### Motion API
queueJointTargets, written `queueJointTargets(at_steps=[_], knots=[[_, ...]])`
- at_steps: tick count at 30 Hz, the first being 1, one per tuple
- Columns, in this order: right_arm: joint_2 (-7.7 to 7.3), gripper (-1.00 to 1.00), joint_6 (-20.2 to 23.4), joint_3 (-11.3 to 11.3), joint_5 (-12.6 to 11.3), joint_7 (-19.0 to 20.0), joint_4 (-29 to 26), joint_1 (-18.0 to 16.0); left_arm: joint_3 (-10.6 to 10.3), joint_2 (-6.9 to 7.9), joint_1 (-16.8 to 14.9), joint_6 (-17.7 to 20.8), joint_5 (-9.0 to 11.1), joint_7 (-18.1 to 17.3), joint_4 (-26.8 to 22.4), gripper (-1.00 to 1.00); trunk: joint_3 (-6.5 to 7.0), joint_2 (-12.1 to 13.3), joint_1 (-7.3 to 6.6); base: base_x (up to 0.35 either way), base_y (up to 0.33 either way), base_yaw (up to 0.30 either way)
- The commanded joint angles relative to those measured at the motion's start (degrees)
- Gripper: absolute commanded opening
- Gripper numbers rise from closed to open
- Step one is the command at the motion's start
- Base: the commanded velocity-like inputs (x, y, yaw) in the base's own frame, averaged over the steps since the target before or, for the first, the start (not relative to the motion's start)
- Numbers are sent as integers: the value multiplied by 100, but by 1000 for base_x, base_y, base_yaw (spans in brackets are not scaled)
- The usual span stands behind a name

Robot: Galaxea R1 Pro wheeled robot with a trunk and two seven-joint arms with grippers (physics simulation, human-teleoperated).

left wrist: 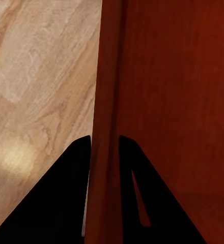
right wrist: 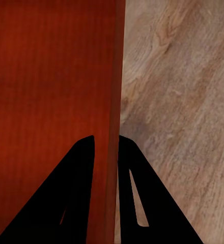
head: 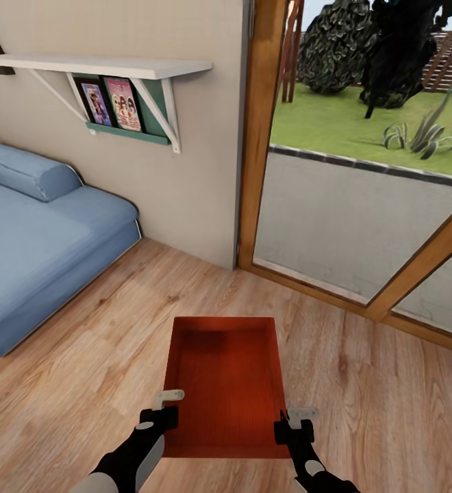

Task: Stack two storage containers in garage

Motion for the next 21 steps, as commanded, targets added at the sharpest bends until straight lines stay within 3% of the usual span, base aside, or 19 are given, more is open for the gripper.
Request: queueJointTargets(at_steps=[1, 21], knots=[[4, -100, -6, -229, 31, -30, -20, -6, 0, 4, 3, 37, -12, 93, -11, -100, 6, -2, 0, 0, 0, 0], [3, -100, -7, -229, 31, -30, -20, -6, 2, 4, 3, 37, -12, 92, -11, -100, 190, -2, 0, 0, 0, 0]])
